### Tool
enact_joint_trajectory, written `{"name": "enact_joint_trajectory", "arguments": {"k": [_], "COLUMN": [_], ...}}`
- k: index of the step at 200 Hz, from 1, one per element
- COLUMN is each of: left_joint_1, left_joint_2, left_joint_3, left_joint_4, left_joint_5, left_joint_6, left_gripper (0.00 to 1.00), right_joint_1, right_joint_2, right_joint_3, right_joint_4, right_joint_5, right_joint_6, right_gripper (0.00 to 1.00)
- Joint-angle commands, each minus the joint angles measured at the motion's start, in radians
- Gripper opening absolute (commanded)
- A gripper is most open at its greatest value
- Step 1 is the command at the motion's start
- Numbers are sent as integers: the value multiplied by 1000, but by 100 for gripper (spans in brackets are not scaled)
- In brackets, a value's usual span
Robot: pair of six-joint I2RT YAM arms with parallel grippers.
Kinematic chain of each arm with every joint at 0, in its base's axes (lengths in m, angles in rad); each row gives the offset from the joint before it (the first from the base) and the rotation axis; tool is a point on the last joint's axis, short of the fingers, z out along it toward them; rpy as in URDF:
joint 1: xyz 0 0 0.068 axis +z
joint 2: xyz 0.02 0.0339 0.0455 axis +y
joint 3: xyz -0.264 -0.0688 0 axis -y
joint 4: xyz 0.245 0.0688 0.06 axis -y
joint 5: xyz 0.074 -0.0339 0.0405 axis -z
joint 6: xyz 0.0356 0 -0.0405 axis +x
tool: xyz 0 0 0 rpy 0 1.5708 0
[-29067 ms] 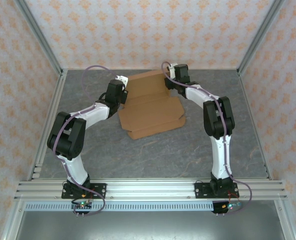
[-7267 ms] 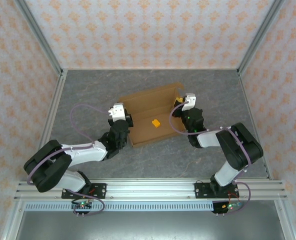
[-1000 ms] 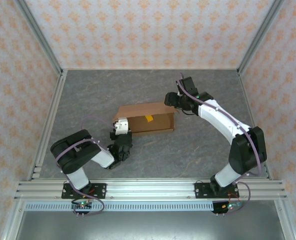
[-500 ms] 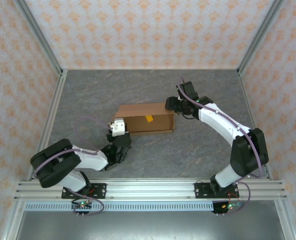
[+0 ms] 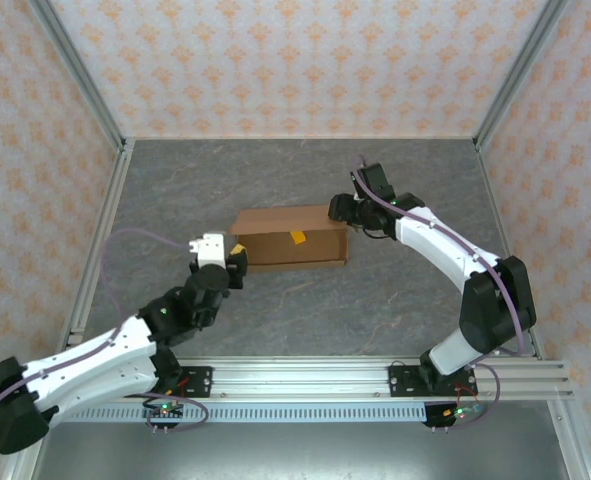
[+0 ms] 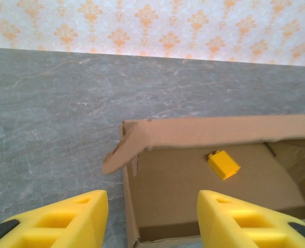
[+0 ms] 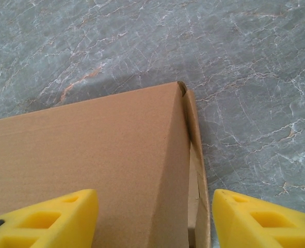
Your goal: Fold the paper box
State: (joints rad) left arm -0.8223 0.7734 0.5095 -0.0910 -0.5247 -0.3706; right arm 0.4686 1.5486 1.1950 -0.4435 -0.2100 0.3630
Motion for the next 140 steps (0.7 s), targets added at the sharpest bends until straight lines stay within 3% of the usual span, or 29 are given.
{"name": "enact_joint_trajectory", "arguments": {"k": [1, 27, 66, 102, 140], "left_joint_1": [110, 259, 484, 523, 525], "left_joint_2": [11, 107, 352, 533, 539], "left_joint_3": [163, 279, 470, 576, 474], "left_joint_4": [-327, -348, -354, -382, -362], "left_joint_5": [183, 335, 651, 761, 772], "left_joint_6": [-38, -26, -46, -51, -63], "left_gripper": [50, 55, 57, 56, 48], "right_joint_1": [13, 12, 13, 12, 13], "right_joint_2": [-20, -22, -29, -29, -35], "right_joint_3": [11, 5, 8, -10, -60], "right_joint_4": [5, 0, -15, -5, 23], "right_joint_5": [12, 28, 50, 42, 7], "right_joint_6": [-18, -29, -44, -38, -17], "right_gripper": [61, 62, 62, 61, 60]}}
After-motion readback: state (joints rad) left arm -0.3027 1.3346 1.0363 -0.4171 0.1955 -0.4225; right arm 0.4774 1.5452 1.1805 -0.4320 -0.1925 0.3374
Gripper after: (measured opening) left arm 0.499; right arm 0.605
